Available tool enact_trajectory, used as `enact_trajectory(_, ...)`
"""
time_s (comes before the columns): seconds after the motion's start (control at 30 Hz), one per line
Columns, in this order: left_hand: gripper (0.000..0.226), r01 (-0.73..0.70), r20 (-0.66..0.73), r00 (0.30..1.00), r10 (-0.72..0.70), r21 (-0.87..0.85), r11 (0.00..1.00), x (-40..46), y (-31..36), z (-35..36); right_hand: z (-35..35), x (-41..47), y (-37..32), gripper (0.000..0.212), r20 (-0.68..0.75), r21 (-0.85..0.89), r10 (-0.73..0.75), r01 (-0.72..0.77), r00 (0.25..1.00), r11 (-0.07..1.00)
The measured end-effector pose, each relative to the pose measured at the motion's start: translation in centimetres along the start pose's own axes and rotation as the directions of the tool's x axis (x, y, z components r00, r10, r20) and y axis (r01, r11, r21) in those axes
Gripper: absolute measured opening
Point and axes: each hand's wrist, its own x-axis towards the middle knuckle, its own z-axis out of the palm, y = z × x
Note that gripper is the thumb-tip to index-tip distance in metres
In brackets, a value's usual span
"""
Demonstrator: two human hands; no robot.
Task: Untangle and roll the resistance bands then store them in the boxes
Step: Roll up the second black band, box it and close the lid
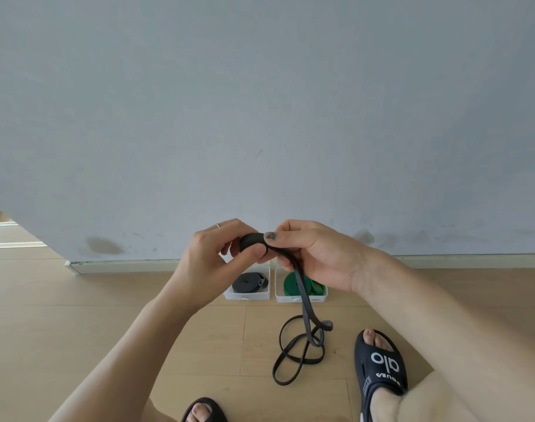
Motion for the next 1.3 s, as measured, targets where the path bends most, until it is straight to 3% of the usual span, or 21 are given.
enact_trajectory(0.17,0.01,-0.143,0.108,0.986,0.124,0.185,0.972,0.2,-0.9,0.4,0.2,-0.1,0.3,0.025,-0.076,-0.135,-0.014,0.004,0.997,0.991)
enact_trajectory(0.33,0.011,-0.044,0.073,0.996,0.045,-0.024,0.999,0.2,0.1,0.3,0.1,-0.9,-0.5,0.015,0.102,-0.128,0.063,-0.05,0.993,0.991)
enact_trajectory(0.43,0.007,-0.011,0.055,0.998,0.016,-0.086,0.996,0.1,0.2,0.4,-0.1,-1.1,-0.6,0.008,0.112,-0.075,0.042,-0.034,0.993,0.997)
enact_trajectory(0.57,0.012,-0.079,0.058,0.996,0.075,0.071,0.994,0.1,-0.1,0.2,-0.3,-0.5,-0.3,0.021,0.043,-0.054,0.046,-0.043,0.998,0.998)
enact_trajectory(0.67,0.006,-0.163,0.113,0.983,0.144,0.189,0.968,0.0,-0.4,0.5,-0.4,-0.2,0.1,0.032,-0.021,-0.139,0.046,-0.048,0.999,0.989)
enact_trajectory(0.73,0.004,-0.15,0.113,0.984,0.135,0.137,0.979,0.0,-0.3,0.5,-0.4,-0.2,0.1,0.038,-0.012,-0.158,0.057,-0.058,0.998,0.986)
enact_trajectory(0.9,0.005,-0.033,0.083,0.996,0.037,-0.056,0.998,-0.1,0.0,0.2,0.0,-0.9,-0.5,0.02,0.143,-0.138,0.074,-0.054,0.987,0.989)
enact_trajectory(1.0,0.002,-0.041,0.064,0.997,0.042,-0.012,0.999,-0.1,-0.1,0.1,0.0,-0.6,-0.3,0.037,0.087,-0.104,0.043,-0.034,0.995,0.994)
enact_trajectory(1.13,0.004,-0.106,0.073,0.992,0.099,0.093,0.99,-0.1,0.0,0.3,-0.2,0.0,0.4,0.05,-0.032,-0.199,0.017,-0.023,0.999,0.98)
enact_trajectory(1.3,0.007,-0.048,0.055,0.997,0.049,-0.008,0.999,-0.1,0.1,0.1,-0.7,-0.4,0.0,0.033,0.121,-0.183,0.096,-0.073,0.988,0.98)
